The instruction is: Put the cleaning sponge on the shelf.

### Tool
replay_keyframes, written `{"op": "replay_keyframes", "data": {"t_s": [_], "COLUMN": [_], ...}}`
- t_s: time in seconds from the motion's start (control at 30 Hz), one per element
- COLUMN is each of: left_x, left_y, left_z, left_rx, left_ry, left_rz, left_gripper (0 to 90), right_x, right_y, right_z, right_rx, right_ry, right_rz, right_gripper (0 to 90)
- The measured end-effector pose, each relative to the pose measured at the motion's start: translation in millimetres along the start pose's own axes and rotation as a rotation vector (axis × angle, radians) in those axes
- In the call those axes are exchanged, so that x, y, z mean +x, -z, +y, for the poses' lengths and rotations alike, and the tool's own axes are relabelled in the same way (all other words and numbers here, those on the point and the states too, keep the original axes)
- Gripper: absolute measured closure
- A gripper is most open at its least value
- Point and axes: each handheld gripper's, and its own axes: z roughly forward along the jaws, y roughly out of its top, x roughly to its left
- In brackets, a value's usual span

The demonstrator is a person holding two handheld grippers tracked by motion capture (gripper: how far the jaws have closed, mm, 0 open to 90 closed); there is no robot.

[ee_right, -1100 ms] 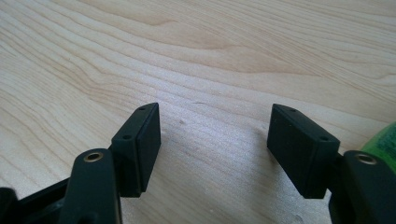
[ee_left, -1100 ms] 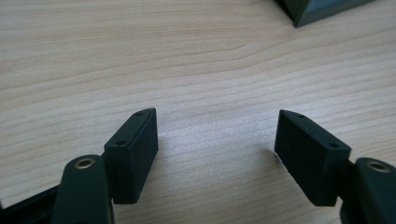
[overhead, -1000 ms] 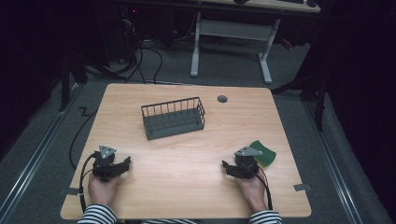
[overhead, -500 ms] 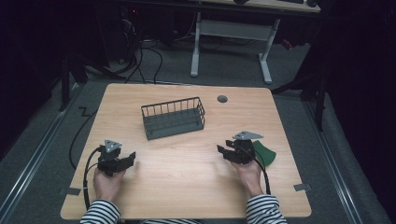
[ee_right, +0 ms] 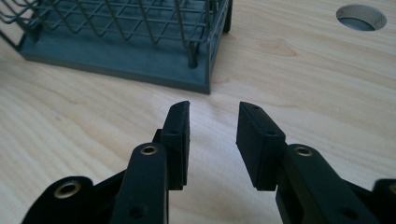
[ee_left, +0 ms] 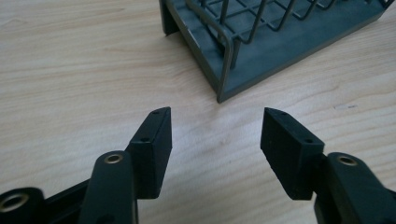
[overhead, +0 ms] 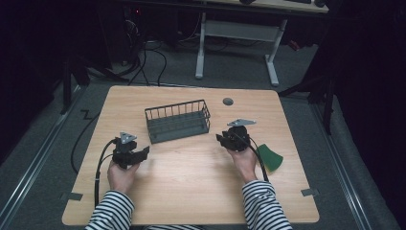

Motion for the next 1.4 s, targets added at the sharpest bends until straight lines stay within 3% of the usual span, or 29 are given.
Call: {"op": "replay_keyframes", "data": {"t_s": [0.1, 0.23, 0.33, 0.57, 0.7, 1.0, 1.17, 1.4], "left_x": [2.1, 3.5, 3.6, 3.8, 3.5, 3.6, 4.8, -1.7], "left_y": [-8.9, -15.0, -20.2, -27.6, -30.2, -33.1, -31.5, -26.2], "left_z": [1.8, 1.2, 2.9, 8.7, 8.2, 7.1, 6.8, 4.5], "left_rx": [-0.017, -0.012, -0.020, -0.033, -0.035, -0.031, -0.022, -0.002], "left_ry": [0.030, 0.030, 0.015, -0.003, -0.009, -0.023, -0.021, -0.058], "left_rz": [0.005, 0.012, 0.019, 0.010, 0.002, -0.030, -0.044, -0.070], "left_gripper": [48.0, 49.6, 54.7, 62.9, 70.0, 85.5, 86.5, 86.9], "right_x": [1.7, 3.4, 2.6, 4.9, 8.1, 9.9, 10.8, 11.0], "right_y": [-13.6, -23.6, -38.0, -57.3, -66.3, -69.0, -66.7, -57.2], "right_z": [11.9, 19.4, 25.9, 31.3, 33.5, 32.5, 31.0, 24.6], "right_rx": [0.011, 0.027, 0.041, 0.055, 0.063, 0.078, 0.083, 0.097], "right_ry": [-0.005, 0.000, -0.028, -0.033, -0.029, -0.015, -0.015, 0.000], "right_rz": [-0.010, -0.023, -0.031, -0.052, -0.054, -0.046, -0.040, -0.041], "right_gripper": [67.3, 68.3, 68.7, 70.9, 77.9, 85.9, 86.1, 86.2]}}
